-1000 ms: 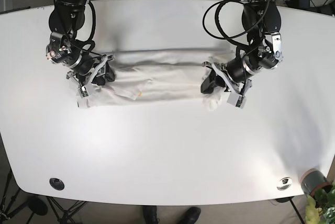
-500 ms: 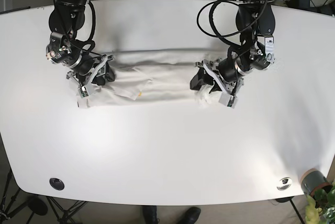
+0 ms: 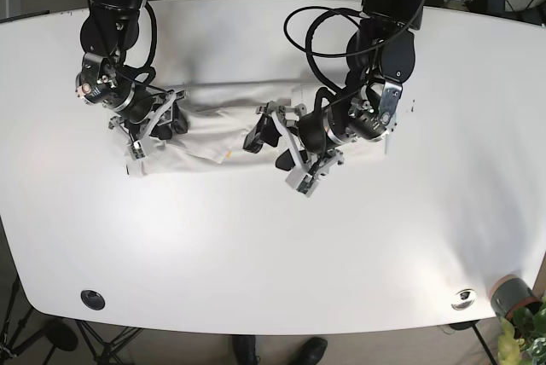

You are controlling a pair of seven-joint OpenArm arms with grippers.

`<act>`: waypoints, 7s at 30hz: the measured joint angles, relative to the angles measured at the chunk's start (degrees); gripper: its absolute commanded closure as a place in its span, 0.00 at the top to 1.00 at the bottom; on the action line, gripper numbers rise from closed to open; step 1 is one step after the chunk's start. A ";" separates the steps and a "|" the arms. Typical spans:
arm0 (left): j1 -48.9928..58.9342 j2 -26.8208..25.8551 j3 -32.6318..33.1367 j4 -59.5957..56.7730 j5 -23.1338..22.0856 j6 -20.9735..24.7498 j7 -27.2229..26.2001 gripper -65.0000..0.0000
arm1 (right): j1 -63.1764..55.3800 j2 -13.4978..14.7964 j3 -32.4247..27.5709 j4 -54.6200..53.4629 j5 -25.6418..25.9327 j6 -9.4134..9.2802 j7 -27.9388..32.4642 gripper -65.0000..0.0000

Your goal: Fold the T-shirt properly

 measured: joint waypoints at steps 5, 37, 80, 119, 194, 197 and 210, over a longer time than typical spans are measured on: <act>0.48 1.27 0.59 2.67 3.76 -0.13 -0.09 0.64 | -0.02 -0.39 -0.04 0.02 0.00 0.00 0.07 0.33; 10.84 -2.29 -31.23 1.29 7.91 -20.57 -4.02 0.00 | 9.05 -2.54 20.48 14.23 12.20 0.07 -25.79 0.78; 10.40 -3.10 -38.62 -9.57 8.13 -23.43 -4.55 0.00 | 8.13 -1.27 19.78 -10.80 22.71 0.44 -19.50 0.86; 3.96 0.63 -26.56 -20.06 9.84 -24.22 -9.51 0.00 | -1.86 0.04 13.64 21.40 22.18 -0.42 -19.54 0.00; 2.95 6.71 -20.81 -16.35 13.66 -23.43 -9.60 0.00 | 4.17 -6.19 -17.18 16.06 3.28 -0.44 -7.23 0.80; 4.07 5.01 -21.00 -12.09 13.46 -23.39 -10.03 0.00 | 6.82 -5.49 -20.02 13.46 3.19 -0.46 -9.86 0.80; 12.11 -5.62 -23.26 -1.75 13.44 -23.56 -9.77 0.00 | 11.32 -2.97 -26.01 5.44 3.63 -0.44 -10.14 0.80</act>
